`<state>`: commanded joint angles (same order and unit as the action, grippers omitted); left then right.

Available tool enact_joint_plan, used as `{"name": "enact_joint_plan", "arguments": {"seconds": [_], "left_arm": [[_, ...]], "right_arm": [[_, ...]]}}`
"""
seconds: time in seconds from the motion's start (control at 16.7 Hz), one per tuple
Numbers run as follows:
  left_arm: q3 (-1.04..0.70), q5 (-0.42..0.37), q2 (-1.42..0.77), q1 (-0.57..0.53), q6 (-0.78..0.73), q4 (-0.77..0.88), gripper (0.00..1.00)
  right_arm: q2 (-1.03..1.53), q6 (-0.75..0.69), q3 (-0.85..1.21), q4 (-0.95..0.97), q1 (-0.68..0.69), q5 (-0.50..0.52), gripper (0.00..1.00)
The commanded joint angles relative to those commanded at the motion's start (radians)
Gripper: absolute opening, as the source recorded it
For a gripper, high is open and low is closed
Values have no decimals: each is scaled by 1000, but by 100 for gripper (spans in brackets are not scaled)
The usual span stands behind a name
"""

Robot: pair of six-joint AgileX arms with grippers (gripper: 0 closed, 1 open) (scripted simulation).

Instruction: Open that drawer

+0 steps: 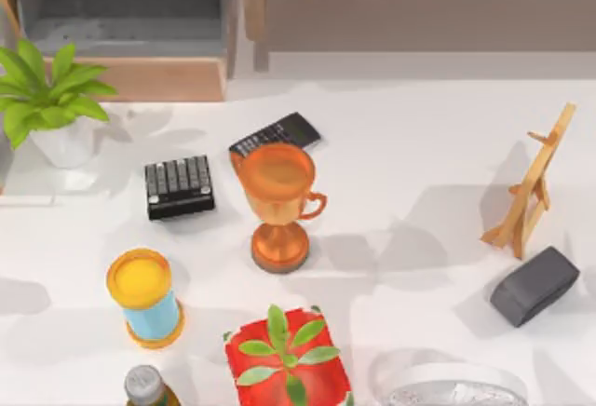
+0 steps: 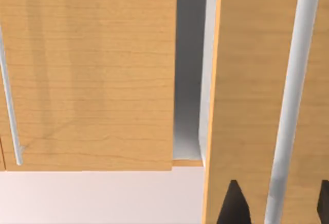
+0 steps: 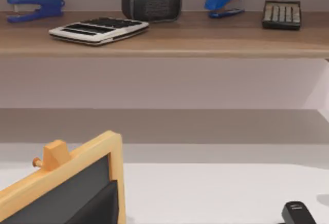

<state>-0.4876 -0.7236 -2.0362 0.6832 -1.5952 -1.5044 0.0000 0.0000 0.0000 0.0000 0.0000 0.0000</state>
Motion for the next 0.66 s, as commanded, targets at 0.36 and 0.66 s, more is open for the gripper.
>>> {"name": "enact_joint_plan", "arguments": {"seconds": [0.36,0.66], "left_arm": [[0,0,0,0,0,0,100],[0,0,0,0,0,0,100]], "right_arm": [[0,0,0,0,0,0,100],[0,0,0,0,0,0,100]]}}
